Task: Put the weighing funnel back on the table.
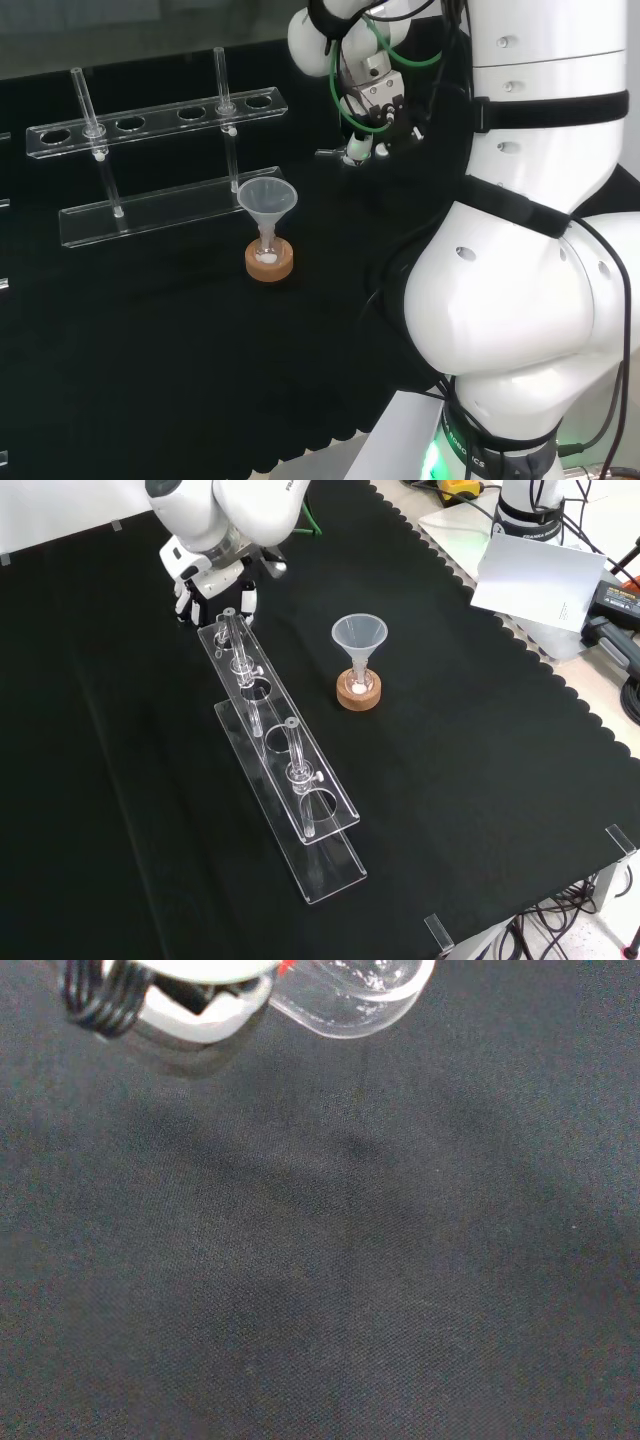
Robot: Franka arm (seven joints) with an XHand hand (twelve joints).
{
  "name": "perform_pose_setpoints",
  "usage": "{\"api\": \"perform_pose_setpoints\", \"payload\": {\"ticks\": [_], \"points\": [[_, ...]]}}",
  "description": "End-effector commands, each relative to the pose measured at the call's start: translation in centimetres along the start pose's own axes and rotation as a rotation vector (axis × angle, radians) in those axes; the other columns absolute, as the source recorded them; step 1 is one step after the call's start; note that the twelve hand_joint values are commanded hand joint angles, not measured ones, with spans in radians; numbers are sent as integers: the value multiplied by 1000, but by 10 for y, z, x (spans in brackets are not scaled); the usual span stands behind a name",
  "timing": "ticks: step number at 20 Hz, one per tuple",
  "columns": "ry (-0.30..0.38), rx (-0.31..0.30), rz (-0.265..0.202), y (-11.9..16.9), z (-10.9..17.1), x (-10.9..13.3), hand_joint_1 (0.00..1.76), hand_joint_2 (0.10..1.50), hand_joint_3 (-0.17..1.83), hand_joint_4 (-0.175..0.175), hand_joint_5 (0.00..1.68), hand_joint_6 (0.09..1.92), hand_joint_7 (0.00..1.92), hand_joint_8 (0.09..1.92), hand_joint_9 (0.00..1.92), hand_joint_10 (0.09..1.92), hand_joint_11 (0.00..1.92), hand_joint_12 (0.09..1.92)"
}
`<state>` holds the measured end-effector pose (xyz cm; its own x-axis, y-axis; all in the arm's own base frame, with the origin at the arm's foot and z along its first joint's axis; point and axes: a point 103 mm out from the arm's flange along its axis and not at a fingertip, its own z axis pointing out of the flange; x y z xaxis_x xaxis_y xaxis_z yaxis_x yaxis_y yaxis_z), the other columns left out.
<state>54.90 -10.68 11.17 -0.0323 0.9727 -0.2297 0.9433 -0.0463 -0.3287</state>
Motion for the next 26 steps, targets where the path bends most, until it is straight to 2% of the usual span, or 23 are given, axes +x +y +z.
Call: {"api": "perform_pose_setpoints", "payload": {"ticks": [1, 15, 21, 26], "points": [[-25, 25, -5, 11, 11, 0, 1112, 732, 523, 175, 1252, 658, 573, 652, 936, 308, 766, 1061], [-44, 40, -16, 25, 19, 3, 1112, 733, 523, 175, 1250, 660, 573, 653, 934, 309, 764, 1059], [-40, 28, -22, 25, 20, 4, 1111, 733, 523, 175, 1249, 662, 573, 653, 933, 309, 764, 1059], [-73, 21, -36, 27, 23, 8, 1111, 733, 523, 175, 1249, 663, 574, 654, 934, 310, 766, 1060]]}}
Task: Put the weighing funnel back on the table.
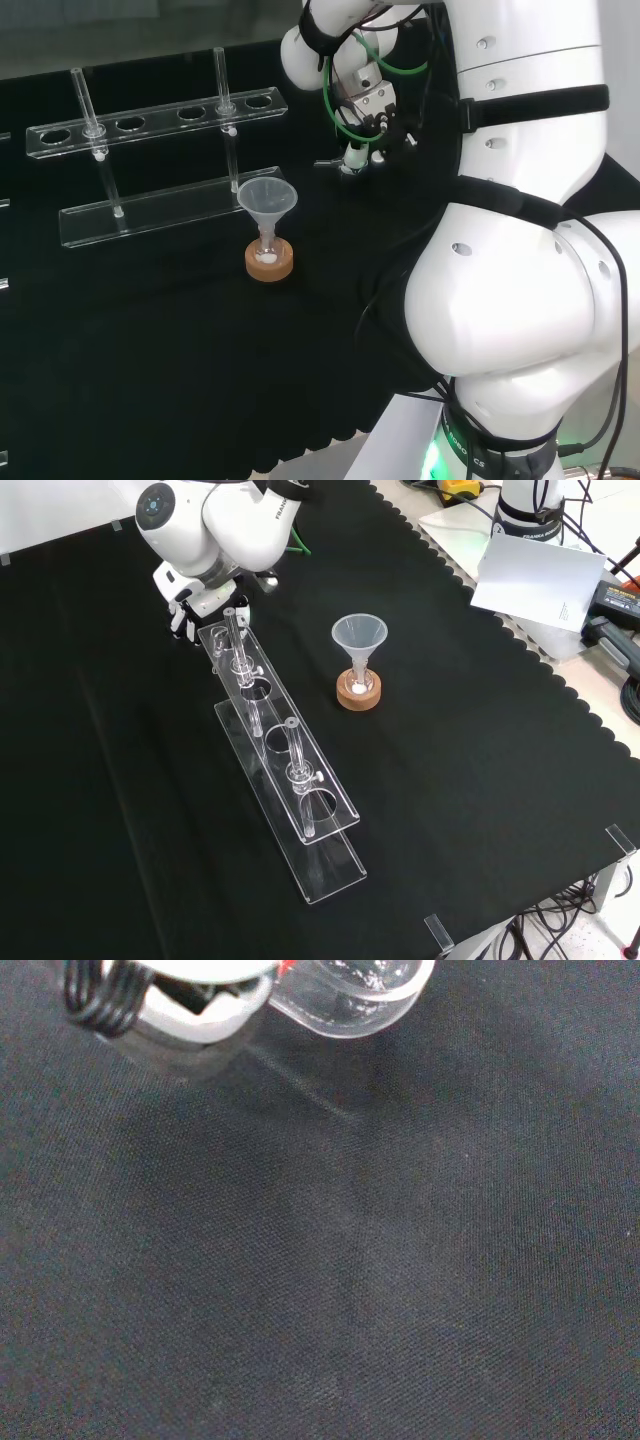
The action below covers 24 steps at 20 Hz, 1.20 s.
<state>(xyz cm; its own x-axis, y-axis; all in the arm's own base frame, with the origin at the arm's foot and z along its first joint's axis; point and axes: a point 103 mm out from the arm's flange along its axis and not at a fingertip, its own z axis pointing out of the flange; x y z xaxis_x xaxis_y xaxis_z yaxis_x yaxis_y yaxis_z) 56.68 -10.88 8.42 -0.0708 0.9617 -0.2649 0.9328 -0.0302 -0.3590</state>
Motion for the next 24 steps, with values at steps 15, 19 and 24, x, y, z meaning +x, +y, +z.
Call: {"api": "perform_pose_setpoints", "payload": {"ticks": [15, 19, 24], "points": [[-48, -32, -15, -8, 2, 4, 968, 925, 86, 86, 973, 707, 500, 684, 881, 355, 718, 1095], [-44, -37, -17, -9, 2, 4, 934, 911, 80, 52, 898, 666, 483, 678, 865, 355, 703, 1097], [-49, -26, -11, -11, 1, 5, 918, 883, 126, 17, 729, 685, 435, 678, 819, 380, 664, 1131]]}}
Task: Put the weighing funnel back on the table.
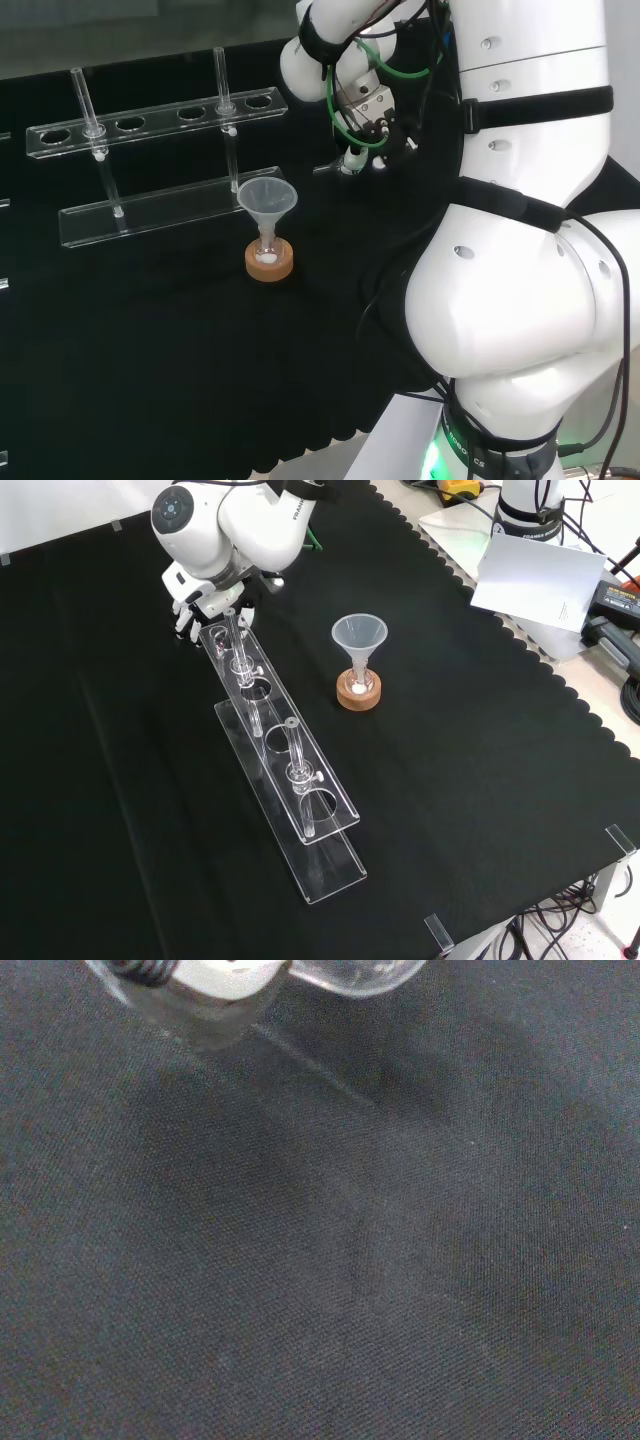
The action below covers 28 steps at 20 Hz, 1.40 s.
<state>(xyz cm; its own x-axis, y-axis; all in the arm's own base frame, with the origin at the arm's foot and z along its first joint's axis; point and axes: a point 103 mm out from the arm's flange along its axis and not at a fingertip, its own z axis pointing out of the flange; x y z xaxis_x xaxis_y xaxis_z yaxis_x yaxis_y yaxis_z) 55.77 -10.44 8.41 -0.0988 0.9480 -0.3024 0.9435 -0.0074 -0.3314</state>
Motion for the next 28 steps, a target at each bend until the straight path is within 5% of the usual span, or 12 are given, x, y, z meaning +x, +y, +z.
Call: {"api": "perform_pose_setpoints", "payload": {"ticks": [1, 8, 12, 28], "points": [[-1, 12, 2, -3, -1, 0, 913, 874, 140, 9, 668, 686, 418, 678, 805, 387, 653, 1136], [29, 24, -21, -8, -4, -4, 836, 730, 286, -21, 319, 342, 218, 674, 582, 514, 449, 1262], [50, -4, -8, -16, -12, -9, 779, 684, 321, -20, 304, 211, 157, 666, 485, 587, 368, 1299], [159, -73, 39, -100, -54, -11, 737, 683, 338, -17, 337, 156, 216, 669, 492, 610, 344, 1310]]}}
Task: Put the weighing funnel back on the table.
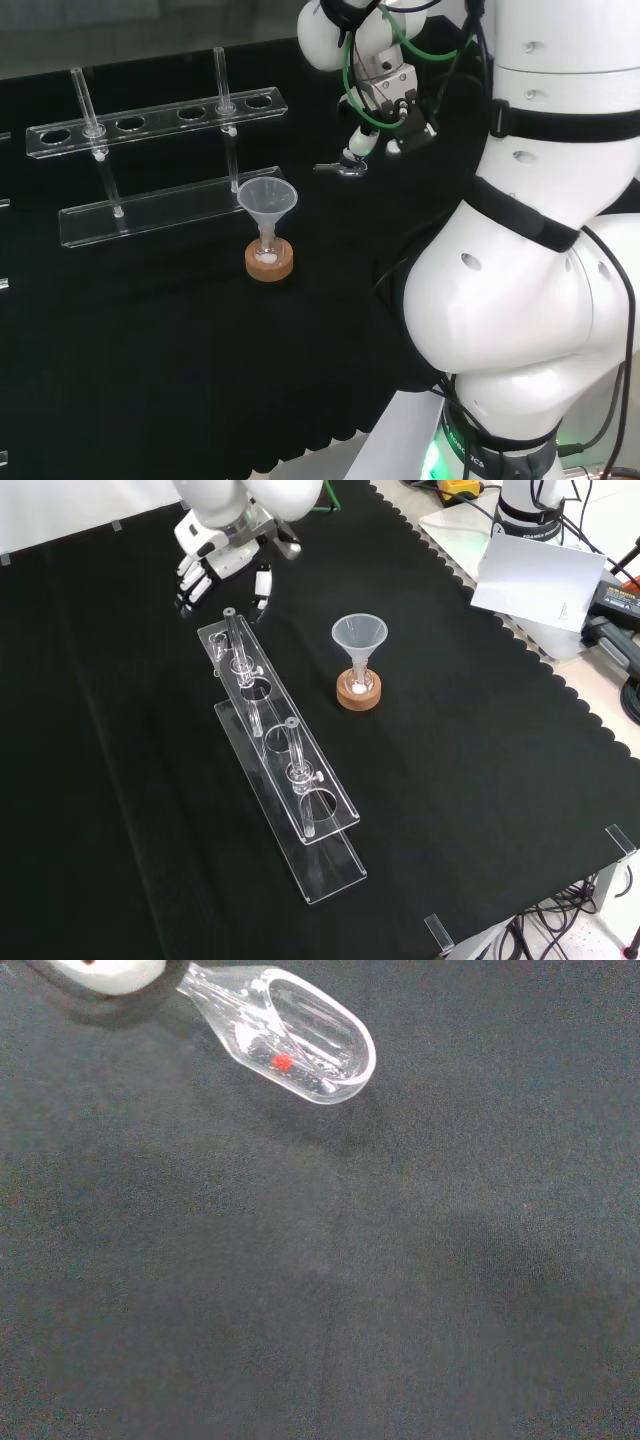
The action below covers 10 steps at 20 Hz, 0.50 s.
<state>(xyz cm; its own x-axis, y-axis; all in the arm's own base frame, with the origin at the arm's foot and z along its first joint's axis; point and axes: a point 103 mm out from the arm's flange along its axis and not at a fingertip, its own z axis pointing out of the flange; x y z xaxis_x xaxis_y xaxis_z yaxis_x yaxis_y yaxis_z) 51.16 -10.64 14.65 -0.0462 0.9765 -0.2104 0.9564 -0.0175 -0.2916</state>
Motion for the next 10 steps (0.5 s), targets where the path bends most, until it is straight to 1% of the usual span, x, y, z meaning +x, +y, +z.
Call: {"api": "perform_pose_setpoints", "payload": {"ticks": [1, 3, 8, 10], "points": [[55, -41, 16, -40, -18, 7, 738, 682, 340, -17, 345, 148, 233, 664, 500, 609, 344, 1312], [60, -48, 14, -49, -24, 8, 738, 681, 342, -17, 355, 139, 253, 661, 510, 609, 344, 1313], [72, -24, 12, -70, -36, 7, 735, 681, 345, -16, 362, 130, 270, 659, 520, 607, 347, 1313], [75, -27, 18, -79, -40, 7, 732, 682, 347, -15, 364, 126, 272, 658, 520, 605, 346, 1312]]}}
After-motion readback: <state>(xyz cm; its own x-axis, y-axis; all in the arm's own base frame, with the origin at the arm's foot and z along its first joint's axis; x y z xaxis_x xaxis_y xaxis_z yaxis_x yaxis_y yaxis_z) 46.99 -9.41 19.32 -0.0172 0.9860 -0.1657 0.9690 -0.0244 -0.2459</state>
